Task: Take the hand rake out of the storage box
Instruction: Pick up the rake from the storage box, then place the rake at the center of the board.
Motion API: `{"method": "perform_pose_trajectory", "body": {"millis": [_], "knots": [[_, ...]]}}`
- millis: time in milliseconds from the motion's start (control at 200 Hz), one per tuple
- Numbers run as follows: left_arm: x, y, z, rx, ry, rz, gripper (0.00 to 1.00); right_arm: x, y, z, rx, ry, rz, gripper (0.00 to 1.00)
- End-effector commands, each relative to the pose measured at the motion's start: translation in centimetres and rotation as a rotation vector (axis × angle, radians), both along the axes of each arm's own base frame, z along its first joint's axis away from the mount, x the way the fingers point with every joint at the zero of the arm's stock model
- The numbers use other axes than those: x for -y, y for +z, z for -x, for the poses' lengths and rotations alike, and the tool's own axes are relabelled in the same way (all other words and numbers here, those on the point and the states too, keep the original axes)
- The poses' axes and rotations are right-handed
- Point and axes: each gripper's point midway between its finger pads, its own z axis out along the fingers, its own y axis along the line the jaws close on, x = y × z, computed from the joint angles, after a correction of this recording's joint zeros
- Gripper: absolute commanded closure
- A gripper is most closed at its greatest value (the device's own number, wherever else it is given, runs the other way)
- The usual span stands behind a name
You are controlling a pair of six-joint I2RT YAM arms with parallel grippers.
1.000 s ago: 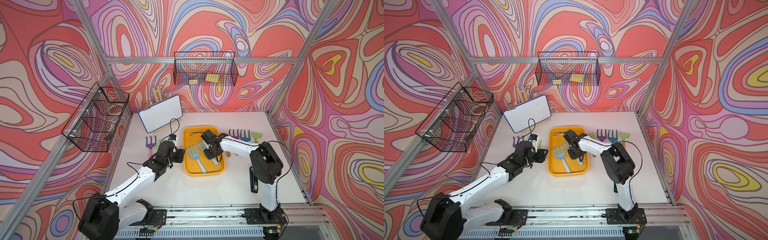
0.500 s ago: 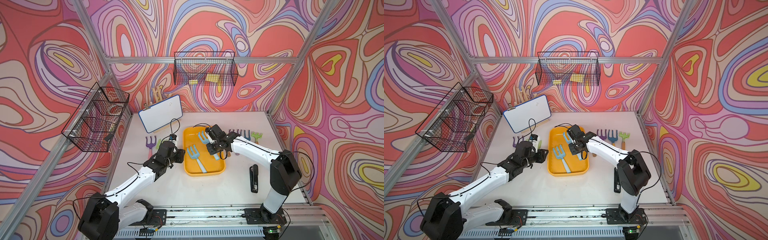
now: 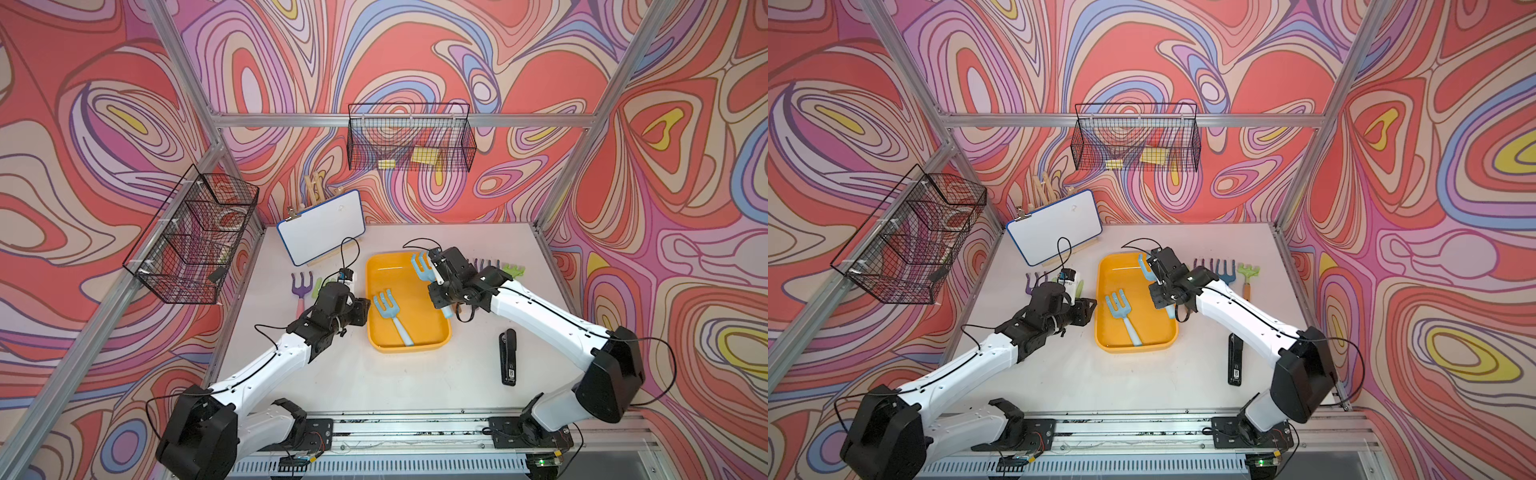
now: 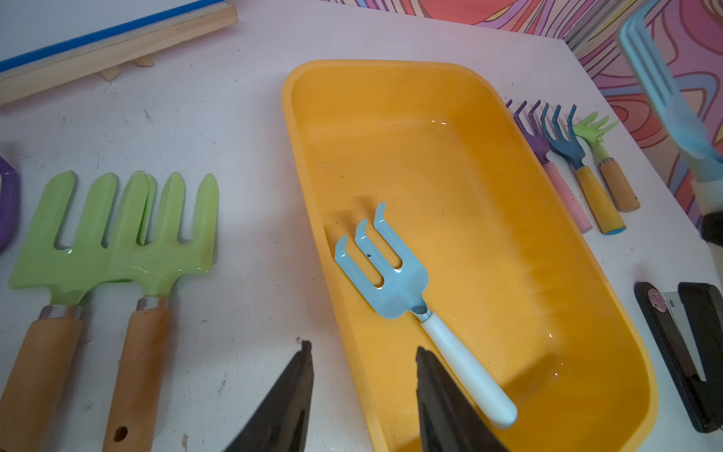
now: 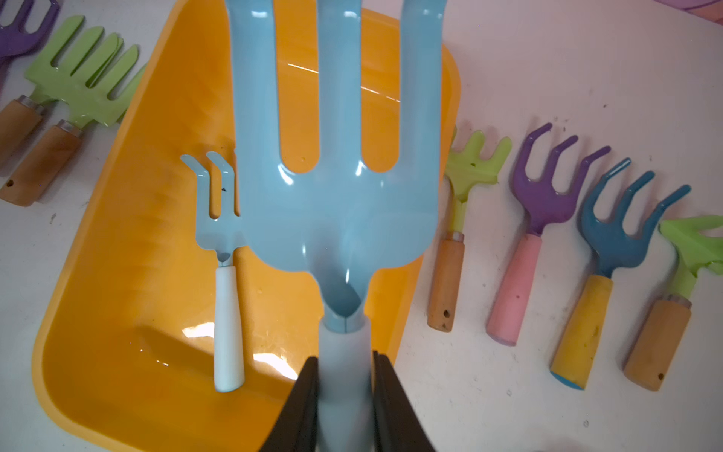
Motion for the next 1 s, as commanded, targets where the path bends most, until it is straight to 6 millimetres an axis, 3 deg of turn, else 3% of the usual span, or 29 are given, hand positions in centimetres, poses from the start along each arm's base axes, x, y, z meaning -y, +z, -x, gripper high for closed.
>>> {"method": "perform_pose_trajectory", "body": {"millis": [0, 310, 571, 996], "knots": [[0.1, 0.9, 0.0, 0.013, -0.004, 0.002, 0.53, 2.4, -0.2, 1.1, 0.005, -0.080, 0.051, 0.83], [0.2, 0.7, -0.1, 0.008, -0.005, 0.000, 0.53, 6.4, -0.3, 4.3, -0.044, -0.202, 0.114, 0.82], [0.5, 0.5, 0.1, -0.001, -0.016, 0.018, 0.53, 9.1, -2.9, 7.3, -0.116, -0.284, 0.150, 0.81], [1.7, -0.1, 0.3, -0.033, -0.051, 0.069, 0.53, 9.3, -7.0, 9.2, -0.203, -0.331, 0.121, 0.81]]}}
